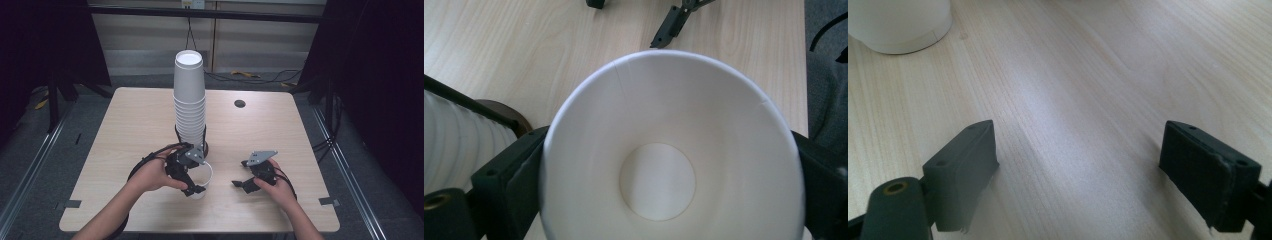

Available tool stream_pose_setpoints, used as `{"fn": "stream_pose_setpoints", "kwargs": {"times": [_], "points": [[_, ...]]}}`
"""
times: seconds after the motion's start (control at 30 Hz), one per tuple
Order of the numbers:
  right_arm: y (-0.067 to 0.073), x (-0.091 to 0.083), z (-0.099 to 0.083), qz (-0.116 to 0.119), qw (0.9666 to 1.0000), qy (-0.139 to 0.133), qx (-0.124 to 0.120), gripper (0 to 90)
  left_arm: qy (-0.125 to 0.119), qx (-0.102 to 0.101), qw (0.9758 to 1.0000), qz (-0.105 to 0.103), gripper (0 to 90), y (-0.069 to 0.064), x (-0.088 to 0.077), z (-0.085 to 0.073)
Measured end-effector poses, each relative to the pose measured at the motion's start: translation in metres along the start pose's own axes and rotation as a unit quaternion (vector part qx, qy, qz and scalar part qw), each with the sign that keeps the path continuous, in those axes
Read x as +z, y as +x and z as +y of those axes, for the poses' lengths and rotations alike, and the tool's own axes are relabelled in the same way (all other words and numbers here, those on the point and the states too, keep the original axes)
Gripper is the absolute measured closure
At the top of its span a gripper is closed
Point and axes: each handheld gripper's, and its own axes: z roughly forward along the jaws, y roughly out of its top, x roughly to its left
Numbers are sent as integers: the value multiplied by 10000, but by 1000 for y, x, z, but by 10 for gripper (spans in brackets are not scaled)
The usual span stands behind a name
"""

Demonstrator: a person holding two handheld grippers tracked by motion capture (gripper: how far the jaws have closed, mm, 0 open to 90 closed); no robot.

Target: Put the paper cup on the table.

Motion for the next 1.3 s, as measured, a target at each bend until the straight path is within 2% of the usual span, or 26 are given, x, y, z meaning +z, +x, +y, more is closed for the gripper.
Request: {"fn": "stream_pose_setpoints", "kwargs": {"times": [0.53,0.8,0.9,1.03,1.3], "points": [[2,-1,0,2,10000,-5,-13,150,-406,-218,9989,6,46,-2,3,-19],[1,0,0,16,10000,-4,-18,149,-490,-316,9983,-26,53,-2,8,-27],[2,0,0,17,10000,-4,-19,149,-334,-304,9990,65,90,-2,13,-31],[2,0,0,19,10000,-4,-21,149,-505,-364,9981,-8,100,-2,15,-37],[2,-1,0,19,10000,-3,-21,149,-528,-474,9975,9,121,-3,14,-51]]}}
